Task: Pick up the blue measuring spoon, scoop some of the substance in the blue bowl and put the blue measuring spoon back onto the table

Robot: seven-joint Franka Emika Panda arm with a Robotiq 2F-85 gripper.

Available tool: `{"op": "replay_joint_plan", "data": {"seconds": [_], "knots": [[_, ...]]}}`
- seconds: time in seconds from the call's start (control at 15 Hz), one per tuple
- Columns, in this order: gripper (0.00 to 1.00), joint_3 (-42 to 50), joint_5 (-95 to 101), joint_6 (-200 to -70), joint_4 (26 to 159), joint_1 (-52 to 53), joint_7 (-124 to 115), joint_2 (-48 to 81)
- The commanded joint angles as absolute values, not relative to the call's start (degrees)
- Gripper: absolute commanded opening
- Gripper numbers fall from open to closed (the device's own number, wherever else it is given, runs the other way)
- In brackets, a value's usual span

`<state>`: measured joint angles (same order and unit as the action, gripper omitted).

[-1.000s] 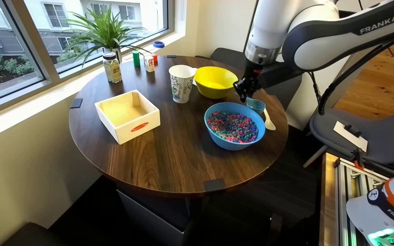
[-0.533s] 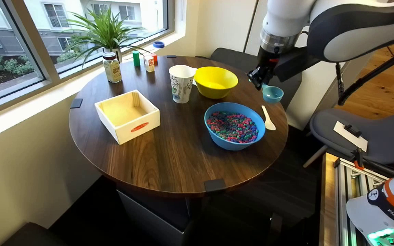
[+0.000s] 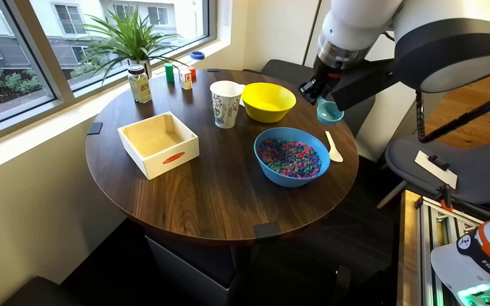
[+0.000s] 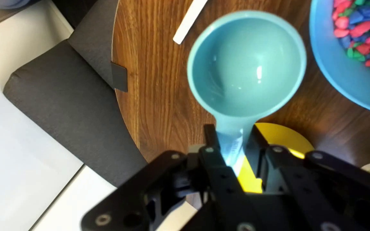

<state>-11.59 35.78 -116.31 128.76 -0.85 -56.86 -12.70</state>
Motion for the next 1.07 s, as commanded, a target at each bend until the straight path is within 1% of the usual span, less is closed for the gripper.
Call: {"op": "replay_joint_plan", "data": {"seconds": [0.0, 0.13, 0.2, 0.67, 0.73, 1.0], "knots": [[0.06, -13.4, 40.7, -114.3, 126.1, 0.9, -65.1, -9.1], [0.06, -13.9, 43.0, -114.0, 125.1, 2.1, -68.4, -7.5], [0.26, -12.1, 40.7, -116.0, 127.0, 2.3, -64.8, -9.8], [0.26, -12.3, 41.9, -115.4, 125.7, 3.2, -67.0, -7.9], [0.06, -12.3, 41.9, -115.4, 125.7, 3.2, -67.0, -7.9], [0.06, -13.8, 47.6, -114.7, 124.8, 4.8, -70.4, -6.4]]}}
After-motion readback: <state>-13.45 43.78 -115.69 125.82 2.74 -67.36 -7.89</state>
